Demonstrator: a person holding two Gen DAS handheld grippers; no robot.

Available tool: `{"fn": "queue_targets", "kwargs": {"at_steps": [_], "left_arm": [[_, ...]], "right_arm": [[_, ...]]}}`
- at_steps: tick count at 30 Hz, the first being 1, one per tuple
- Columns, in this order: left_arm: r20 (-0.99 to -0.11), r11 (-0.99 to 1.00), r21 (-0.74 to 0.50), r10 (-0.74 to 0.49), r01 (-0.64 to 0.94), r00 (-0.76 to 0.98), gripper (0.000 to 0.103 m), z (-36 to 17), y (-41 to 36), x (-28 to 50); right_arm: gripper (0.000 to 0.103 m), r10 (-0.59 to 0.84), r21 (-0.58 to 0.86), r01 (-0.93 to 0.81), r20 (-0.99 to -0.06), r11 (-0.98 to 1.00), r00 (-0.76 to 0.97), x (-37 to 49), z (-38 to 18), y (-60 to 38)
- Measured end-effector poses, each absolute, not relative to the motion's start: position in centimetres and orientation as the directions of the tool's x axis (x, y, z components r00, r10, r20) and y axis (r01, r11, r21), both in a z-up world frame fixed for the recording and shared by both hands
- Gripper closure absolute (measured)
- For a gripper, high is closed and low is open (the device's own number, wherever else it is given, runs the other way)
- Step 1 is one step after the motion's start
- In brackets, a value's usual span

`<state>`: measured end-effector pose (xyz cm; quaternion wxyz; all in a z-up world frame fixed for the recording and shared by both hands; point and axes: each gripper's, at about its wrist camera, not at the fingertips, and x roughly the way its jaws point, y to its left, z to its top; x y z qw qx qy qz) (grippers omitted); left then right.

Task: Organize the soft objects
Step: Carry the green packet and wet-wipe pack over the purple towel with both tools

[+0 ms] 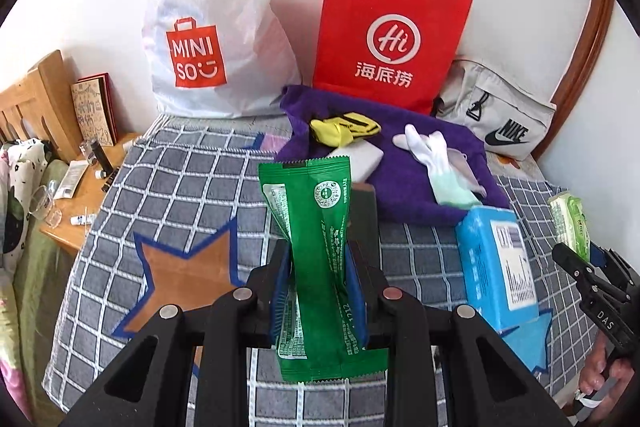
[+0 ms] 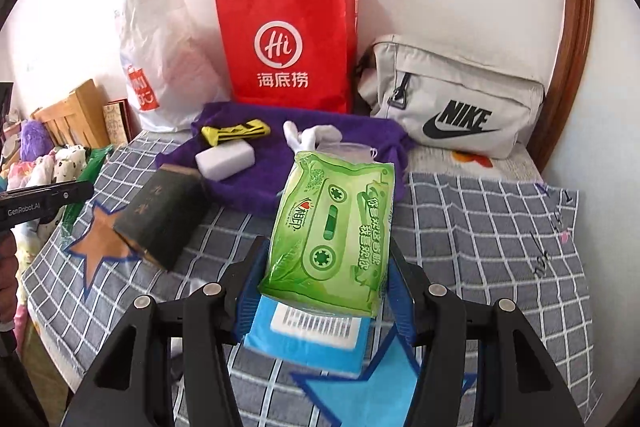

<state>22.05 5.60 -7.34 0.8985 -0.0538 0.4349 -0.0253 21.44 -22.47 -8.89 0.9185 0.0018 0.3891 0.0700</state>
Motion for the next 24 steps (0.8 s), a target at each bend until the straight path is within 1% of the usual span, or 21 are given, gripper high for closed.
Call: {"fn": "queue_targets", "kwargs": {"at_steps": [10, 17, 24], "left_arm": [[-0.769, 0.993, -0.119, -0.096, 0.006, 0.632, 0.077, -6.6, 5.2, 25.7], [-0.767, 0.977, -0.204, -0.194, 0.054, 0.612, 0.077, -6.1, 4.4, 29.3], [-0.766, 0.979, -0.199, -0.187, 0.049, 0.616, 0.077, -5.9, 3.9, 32.8]], "right_arm": [[0.048, 0.121, 0.054, -0.117, -0.71, 0.992, 0.693, 25.4, -8.7, -22.7], [0.048, 0.136, 0.074, -0.119, -0.707, 0.99, 0.694, 29.4, -8.3, -22.7], [0.048, 0.172, 0.115, -0.128, -0.701, 0.985, 0.692, 34.2, -7.7, -22.7]]}}
